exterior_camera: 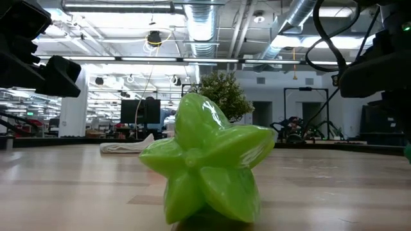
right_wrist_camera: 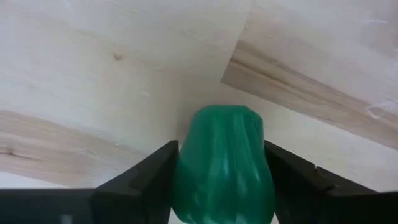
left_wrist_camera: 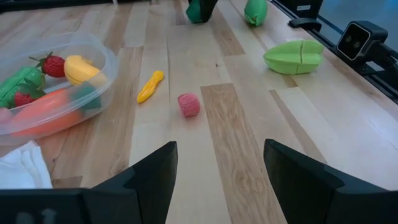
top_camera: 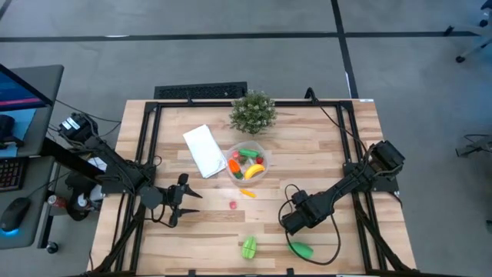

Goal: Pick and placing Produce into tupperware
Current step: Put the green bell pepper into the transparent bin

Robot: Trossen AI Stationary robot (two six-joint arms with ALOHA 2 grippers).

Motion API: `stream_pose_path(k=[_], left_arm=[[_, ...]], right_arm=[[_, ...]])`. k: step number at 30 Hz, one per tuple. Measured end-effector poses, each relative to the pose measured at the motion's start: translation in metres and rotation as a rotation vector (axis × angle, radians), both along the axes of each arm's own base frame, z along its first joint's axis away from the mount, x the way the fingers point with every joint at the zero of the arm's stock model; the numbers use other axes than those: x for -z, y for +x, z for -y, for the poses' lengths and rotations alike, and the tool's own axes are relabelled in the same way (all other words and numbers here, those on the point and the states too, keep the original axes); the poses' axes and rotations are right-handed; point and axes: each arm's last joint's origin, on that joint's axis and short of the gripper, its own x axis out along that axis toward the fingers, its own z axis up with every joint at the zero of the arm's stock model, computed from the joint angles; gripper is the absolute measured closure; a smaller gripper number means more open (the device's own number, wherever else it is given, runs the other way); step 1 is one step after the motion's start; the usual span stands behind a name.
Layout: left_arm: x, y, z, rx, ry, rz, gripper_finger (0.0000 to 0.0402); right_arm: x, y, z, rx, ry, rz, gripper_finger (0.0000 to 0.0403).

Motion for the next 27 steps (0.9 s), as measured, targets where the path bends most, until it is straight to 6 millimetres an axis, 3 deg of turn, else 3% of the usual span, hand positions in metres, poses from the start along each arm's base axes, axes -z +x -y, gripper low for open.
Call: stream_pose_path(k=[14, 27], left_arm=[[0.000, 0.000, 0.000, 0.000, 0.000, 0.000, 0.0170], [0.000, 0.000, 0.000, -0.006, -0.012, -0.001, 0.0170]], right_arm=[[-0.004, 0.007, 0.001, -0.041, -0.012, 0.047, 0.0199], [-0.044, 0.047, 0.007, -0.250, -0.206, 0.315, 0.0205]])
